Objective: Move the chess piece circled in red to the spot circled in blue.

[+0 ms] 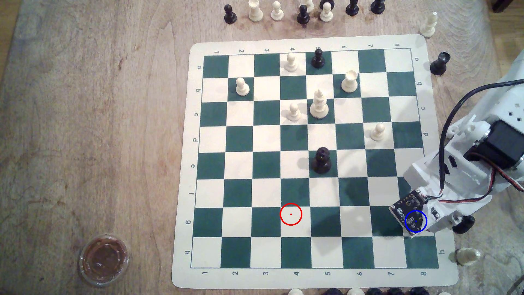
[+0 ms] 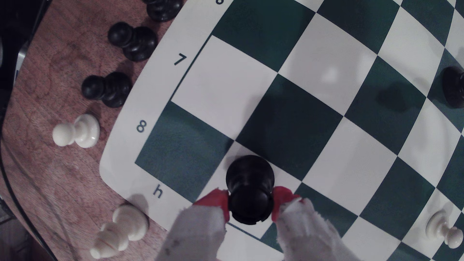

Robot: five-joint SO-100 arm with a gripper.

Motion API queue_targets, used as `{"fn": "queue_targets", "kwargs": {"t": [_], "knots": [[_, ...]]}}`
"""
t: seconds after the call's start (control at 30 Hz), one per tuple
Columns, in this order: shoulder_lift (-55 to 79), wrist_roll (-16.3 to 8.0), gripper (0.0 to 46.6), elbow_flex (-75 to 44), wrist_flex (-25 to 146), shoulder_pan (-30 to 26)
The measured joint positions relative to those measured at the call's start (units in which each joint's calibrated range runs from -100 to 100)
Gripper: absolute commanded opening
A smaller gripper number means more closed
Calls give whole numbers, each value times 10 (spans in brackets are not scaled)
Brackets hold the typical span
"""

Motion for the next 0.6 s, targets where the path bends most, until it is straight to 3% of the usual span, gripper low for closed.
{"fn": "queue_targets", "kwargs": {"t": [0.33,0.5,0.57,0.6], "knots": [[0,0,8,13,14,-14],[0,-2,99,13,14,-18],[0,-2,170,13,14,-18],[0,-2,228,13,14,-18]]}}
